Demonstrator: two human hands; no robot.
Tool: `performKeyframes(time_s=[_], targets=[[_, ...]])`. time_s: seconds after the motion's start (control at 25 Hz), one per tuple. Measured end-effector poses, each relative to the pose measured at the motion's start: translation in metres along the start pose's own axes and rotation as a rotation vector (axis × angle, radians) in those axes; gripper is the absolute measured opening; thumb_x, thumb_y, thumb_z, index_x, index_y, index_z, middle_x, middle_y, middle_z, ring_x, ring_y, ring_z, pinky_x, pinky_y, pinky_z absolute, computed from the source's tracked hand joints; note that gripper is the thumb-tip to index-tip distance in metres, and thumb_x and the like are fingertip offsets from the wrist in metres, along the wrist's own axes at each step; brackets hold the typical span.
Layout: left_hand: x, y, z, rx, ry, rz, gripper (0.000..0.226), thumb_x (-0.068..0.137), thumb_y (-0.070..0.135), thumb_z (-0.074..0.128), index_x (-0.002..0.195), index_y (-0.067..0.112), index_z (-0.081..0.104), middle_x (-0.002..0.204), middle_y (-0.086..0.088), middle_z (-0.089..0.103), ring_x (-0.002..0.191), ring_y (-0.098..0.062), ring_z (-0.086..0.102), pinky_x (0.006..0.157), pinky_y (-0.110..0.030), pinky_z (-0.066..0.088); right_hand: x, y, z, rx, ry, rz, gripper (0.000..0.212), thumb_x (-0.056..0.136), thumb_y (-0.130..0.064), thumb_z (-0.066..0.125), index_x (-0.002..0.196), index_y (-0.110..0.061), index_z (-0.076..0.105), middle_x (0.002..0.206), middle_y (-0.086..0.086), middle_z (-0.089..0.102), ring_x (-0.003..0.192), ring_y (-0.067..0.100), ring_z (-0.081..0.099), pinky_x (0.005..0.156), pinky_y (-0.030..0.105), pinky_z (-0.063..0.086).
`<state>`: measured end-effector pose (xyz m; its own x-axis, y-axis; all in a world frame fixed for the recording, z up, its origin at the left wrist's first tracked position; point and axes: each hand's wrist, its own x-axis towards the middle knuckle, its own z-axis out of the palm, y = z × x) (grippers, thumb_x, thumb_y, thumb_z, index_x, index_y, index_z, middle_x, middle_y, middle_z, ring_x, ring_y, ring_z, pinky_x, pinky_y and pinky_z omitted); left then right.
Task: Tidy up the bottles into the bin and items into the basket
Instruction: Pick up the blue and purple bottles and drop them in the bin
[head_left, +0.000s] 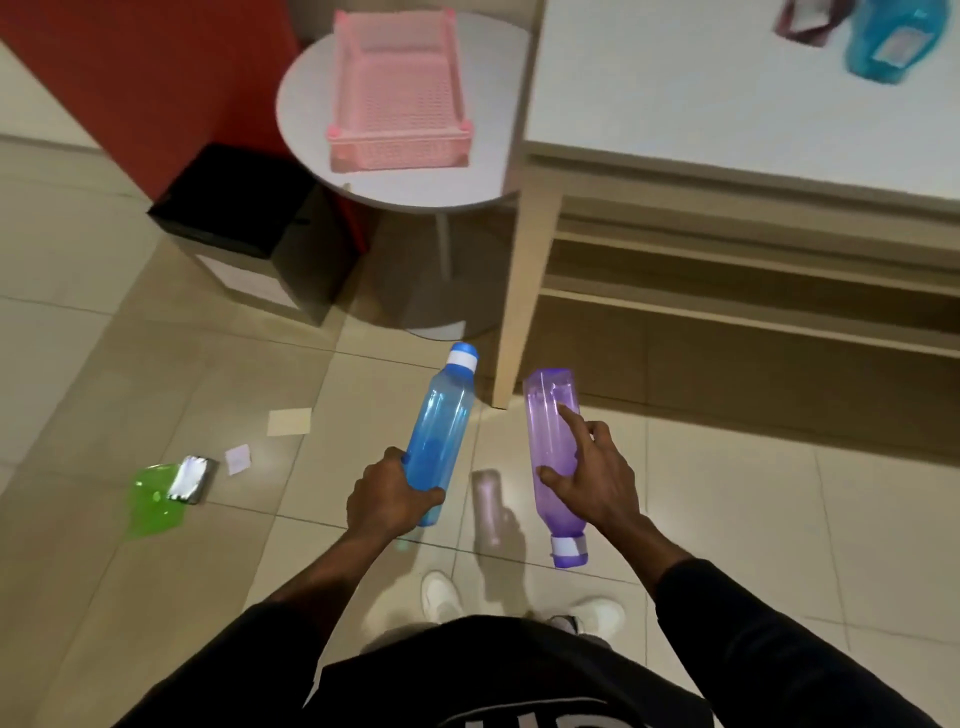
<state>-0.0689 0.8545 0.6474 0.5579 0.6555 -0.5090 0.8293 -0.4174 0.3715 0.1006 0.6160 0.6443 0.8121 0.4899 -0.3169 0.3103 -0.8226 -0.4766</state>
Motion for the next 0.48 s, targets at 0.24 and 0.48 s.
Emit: performKeyframes(time_s=[0.24,0.48], targets=[[0.017,-0.087,-0.057,-0.122,0.069,-0.110,0.074,0.066,0.057,0.085,0.123,0.022,0.054,0.099,0.007,0.064,0.082,-0.016,0.065,0.069,-0.030,0.052,0.039,-0.114,0.043,-0.056,-0.056,-0.136,0.099,0.078,-0.059,0.078,0.158,-0.041,0.022,0.135,0.002,0.047,0.098,0.026,0.064,0.068,0.030,0.047],[0.033,-0.129,-0.086,-0.240,0.152,-0.221,0.071,0.067,0.057,0.086,0.119,0.021,0.055,0.096,0.008,0.064,0.081,-0.015,0.064,0.066,-0.027,0.051,0.090,-0.186,0.065,-0.102,-0.122,-0.274,0.100,0.080,-0.061,0.075,0.159,-0.038,0.018,0.143,0.008,0.044,0.111,0.030,0.063,0.083,0.047,0.061]])
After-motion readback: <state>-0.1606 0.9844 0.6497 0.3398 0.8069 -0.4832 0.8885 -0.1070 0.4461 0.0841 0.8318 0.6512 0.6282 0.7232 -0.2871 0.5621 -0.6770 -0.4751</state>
